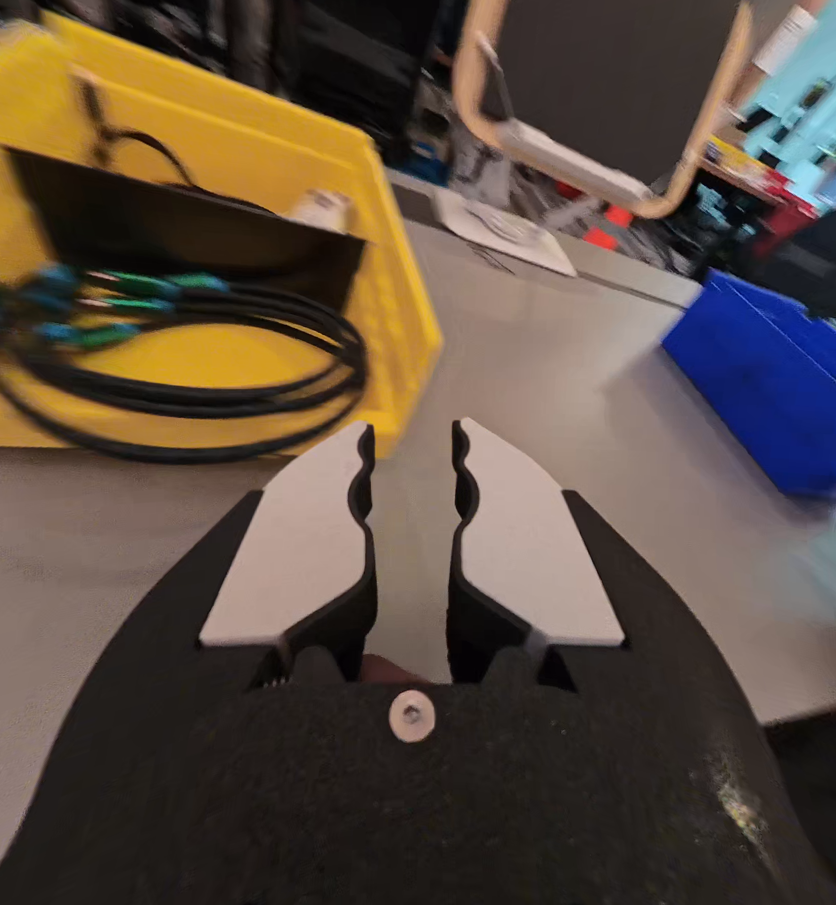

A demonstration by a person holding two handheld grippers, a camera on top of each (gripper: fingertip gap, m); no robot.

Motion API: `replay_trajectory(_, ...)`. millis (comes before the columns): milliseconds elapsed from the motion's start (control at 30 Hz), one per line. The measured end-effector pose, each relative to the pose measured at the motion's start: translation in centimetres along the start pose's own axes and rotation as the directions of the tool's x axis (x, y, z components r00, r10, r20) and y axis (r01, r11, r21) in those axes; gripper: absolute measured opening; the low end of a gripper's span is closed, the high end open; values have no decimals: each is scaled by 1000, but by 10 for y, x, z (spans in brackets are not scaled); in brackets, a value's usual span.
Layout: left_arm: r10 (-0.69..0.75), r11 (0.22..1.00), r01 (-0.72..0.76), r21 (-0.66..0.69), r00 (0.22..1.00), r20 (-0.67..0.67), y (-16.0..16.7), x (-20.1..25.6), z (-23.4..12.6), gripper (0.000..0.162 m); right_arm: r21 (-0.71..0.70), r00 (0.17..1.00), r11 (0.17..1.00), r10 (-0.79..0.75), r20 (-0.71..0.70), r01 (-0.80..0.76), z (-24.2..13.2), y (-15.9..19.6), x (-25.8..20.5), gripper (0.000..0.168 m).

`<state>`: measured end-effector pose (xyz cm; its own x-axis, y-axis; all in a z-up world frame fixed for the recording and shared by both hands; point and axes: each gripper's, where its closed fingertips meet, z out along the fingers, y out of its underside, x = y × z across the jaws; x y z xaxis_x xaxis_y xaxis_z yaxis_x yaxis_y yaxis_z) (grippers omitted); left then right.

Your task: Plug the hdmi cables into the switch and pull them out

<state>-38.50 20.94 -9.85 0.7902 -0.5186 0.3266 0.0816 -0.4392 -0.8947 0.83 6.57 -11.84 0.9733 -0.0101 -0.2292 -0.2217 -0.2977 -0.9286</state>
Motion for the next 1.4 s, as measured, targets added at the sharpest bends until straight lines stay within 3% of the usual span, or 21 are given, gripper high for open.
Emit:
replay_trajectory(133,193,977,-195,-81,981,-27,21,29,23,29,8,996,999,-34,-86,34,-4,-3,20,31)
replay_trajectory(400,300,949,-296,-108,953,26,19,18,38,29,-19,998,999,49,-38,-49,-5,2,24,31)
replay_trajectory(933,285,953,-281,-111,958,23,25,14,16,28,-53,991,990,-133,-7,133,11,6,-6,26)
replay_trajectory(1400,318,941,-313,-132,948,19,33,17,10,28,-38,984,983,-180,11,180,12,4,-19,23)
